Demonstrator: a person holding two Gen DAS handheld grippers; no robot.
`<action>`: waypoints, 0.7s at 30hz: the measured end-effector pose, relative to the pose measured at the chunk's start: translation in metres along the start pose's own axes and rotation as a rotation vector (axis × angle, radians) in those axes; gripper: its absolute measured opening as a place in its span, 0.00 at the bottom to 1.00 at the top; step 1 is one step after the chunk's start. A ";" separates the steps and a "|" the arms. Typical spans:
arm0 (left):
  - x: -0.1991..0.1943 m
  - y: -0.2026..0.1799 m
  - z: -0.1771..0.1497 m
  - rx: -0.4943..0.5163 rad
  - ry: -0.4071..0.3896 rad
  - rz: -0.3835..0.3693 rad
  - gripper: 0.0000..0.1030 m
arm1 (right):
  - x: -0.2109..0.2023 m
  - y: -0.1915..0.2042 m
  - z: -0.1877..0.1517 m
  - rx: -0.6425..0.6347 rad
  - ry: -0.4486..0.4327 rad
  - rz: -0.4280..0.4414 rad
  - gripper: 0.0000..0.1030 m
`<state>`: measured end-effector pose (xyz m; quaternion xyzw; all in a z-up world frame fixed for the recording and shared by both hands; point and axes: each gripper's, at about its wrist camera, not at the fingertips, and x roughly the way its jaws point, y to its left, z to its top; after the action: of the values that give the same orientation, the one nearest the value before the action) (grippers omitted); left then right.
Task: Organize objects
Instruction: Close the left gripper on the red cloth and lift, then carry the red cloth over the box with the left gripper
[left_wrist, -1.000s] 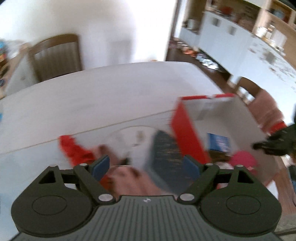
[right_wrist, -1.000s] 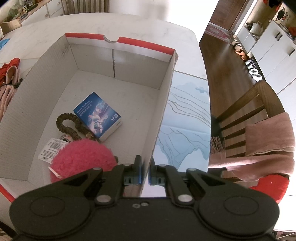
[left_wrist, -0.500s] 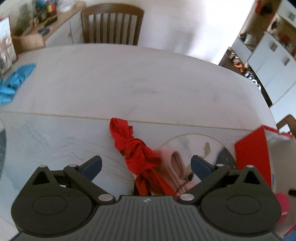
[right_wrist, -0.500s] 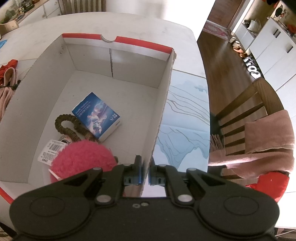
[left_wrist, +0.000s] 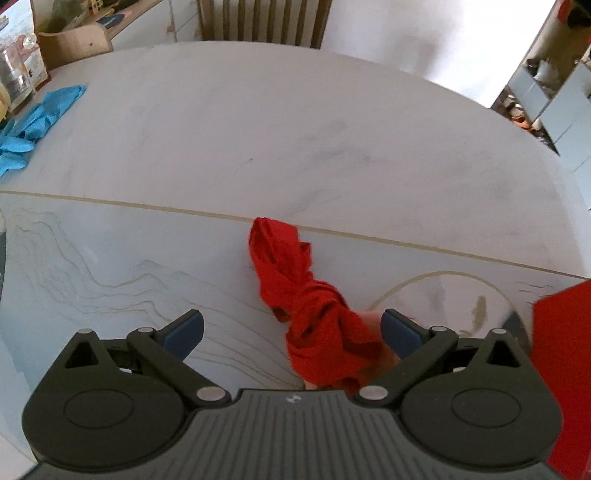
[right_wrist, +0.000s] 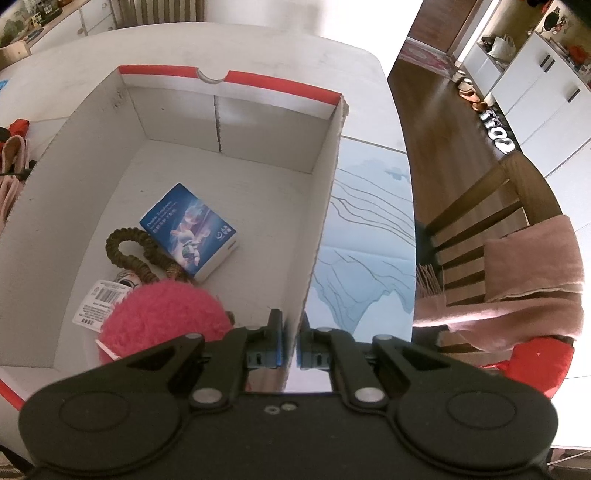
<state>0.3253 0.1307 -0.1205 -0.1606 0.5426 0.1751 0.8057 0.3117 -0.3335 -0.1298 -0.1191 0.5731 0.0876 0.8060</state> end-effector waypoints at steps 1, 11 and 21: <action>0.002 0.001 0.000 -0.002 0.003 0.008 0.99 | 0.000 0.000 0.000 0.001 0.001 -0.001 0.05; 0.008 0.005 -0.008 -0.015 0.024 -0.026 0.80 | 0.001 0.001 0.000 0.002 0.004 -0.006 0.06; -0.015 0.003 -0.014 0.024 -0.004 -0.079 0.28 | 0.001 0.001 0.000 0.001 0.003 -0.006 0.06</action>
<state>0.3070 0.1257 -0.1121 -0.1719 0.5362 0.1372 0.8149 0.3119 -0.3325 -0.1304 -0.1208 0.5740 0.0846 0.8055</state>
